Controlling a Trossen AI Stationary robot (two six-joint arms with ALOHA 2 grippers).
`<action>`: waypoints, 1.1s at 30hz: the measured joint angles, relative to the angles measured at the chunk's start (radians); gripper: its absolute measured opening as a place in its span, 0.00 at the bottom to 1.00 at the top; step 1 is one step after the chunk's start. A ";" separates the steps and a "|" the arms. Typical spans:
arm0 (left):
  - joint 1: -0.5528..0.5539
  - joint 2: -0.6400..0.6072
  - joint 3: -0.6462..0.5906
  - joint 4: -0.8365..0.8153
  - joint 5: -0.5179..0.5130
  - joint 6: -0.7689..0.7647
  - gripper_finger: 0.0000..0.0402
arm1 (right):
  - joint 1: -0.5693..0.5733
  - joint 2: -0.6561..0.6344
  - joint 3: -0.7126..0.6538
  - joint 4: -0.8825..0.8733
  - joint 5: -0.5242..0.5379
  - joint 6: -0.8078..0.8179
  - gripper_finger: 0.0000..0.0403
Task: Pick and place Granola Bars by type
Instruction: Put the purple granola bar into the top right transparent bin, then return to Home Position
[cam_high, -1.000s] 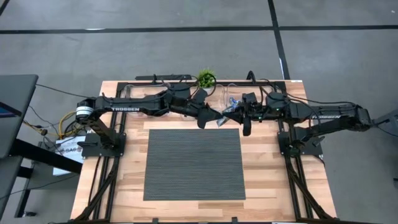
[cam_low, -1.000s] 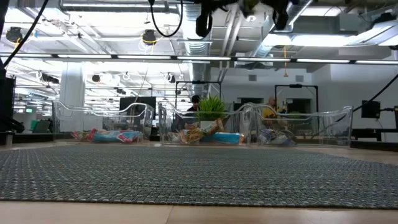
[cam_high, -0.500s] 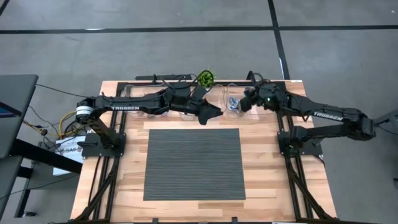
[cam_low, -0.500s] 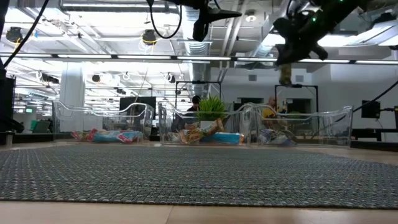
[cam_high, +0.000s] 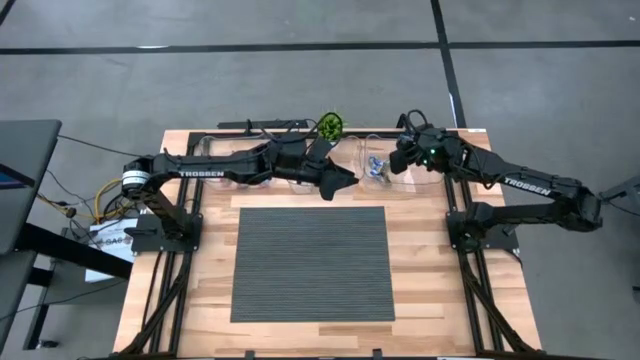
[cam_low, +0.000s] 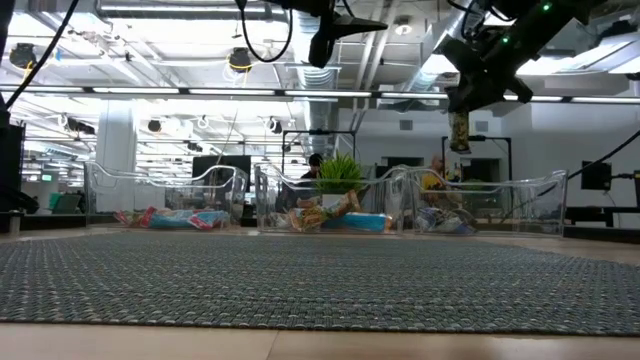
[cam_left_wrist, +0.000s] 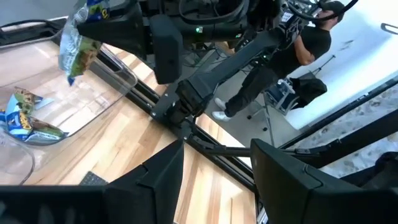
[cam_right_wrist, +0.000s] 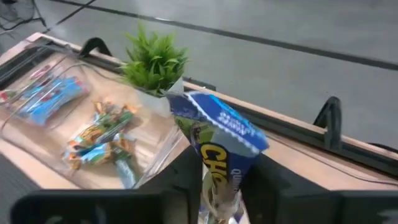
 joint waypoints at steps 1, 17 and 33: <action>0.001 0.000 0.000 -0.003 0.000 -0.002 0.44 | 0.000 0.000 0.000 0.000 -0.009 -0.001 0.22; 0.001 0.000 0.000 -0.006 -0.003 0.005 0.44 | 0.006 0.000 0.000 -0.029 -0.028 -0.002 0.64; -0.006 0.000 0.000 -0.017 0.003 0.251 0.44 | 0.121 -0.029 0.000 0.226 -0.180 -0.171 0.65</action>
